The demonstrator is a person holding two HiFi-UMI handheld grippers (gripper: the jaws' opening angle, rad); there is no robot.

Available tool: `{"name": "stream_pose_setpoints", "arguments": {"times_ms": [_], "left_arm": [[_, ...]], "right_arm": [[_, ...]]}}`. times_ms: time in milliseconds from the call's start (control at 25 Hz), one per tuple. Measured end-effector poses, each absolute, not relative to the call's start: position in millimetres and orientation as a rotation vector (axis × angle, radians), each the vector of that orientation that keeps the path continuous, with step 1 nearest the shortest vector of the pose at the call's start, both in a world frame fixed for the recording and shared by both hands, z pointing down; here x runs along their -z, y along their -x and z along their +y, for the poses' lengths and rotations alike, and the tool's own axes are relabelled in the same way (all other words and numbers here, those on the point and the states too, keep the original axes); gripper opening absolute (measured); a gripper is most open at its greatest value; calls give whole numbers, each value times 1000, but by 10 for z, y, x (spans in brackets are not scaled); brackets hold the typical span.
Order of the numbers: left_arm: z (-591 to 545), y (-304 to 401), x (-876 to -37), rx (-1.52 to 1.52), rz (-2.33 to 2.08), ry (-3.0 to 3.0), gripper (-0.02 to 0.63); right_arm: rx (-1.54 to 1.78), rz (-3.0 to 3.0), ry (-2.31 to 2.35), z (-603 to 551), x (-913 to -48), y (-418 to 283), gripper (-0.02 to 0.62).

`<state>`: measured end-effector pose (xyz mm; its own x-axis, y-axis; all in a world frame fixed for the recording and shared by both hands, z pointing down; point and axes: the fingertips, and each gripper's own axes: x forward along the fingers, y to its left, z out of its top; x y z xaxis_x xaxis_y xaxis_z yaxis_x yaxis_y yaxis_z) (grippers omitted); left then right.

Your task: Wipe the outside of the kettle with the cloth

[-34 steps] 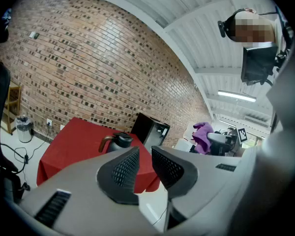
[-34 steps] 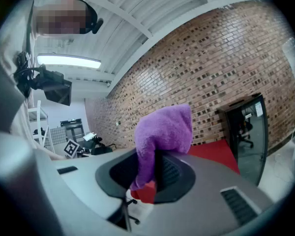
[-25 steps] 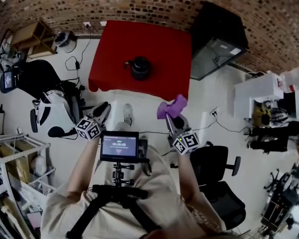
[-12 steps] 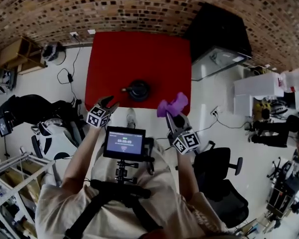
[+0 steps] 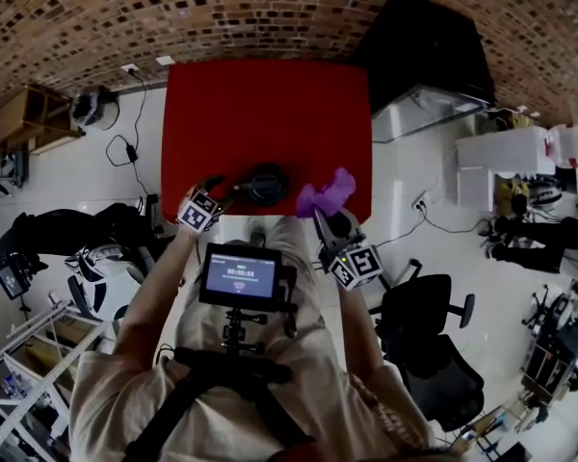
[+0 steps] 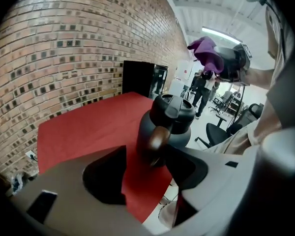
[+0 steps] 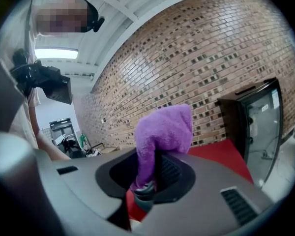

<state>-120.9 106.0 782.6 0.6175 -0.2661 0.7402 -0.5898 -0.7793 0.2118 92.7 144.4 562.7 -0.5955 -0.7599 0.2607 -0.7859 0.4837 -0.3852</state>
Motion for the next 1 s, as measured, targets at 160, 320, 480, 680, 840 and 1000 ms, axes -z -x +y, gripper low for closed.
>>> {"name": "stream_pose_setpoints", "arguments": {"times_ms": [160, 320, 480, 680, 840, 1000], "left_arm": [[1094, 1157, -7999, -1113, -635, -2410, 252], [1145, 954, -7987, -1119, -590, -2455, 251], [1147, 1032, -8078, -1250, -610, -2482, 206], [1169, 1135, -8305, -1417, -659, -2430, 115], [1168, 1107, -8353, -1359, -701, -2409, 117], [1076, 1100, -8251, -1224, -732, -2368, 117]], "right_arm": [[-774, -2643, -1335, 1310, -5679, -964, 89], [-784, -2633, -1270, 1166, -5658, -1036, 89], [-800, -2621, -1241, 1018, -5649, -1114, 89], [-784, -2616, -1202, 869, -5630, -1122, 89], [-805, -2597, -1192, 788, -5682, -1113, 89], [-817, -2595, -1166, 731, -5718, -1046, 89]]}}
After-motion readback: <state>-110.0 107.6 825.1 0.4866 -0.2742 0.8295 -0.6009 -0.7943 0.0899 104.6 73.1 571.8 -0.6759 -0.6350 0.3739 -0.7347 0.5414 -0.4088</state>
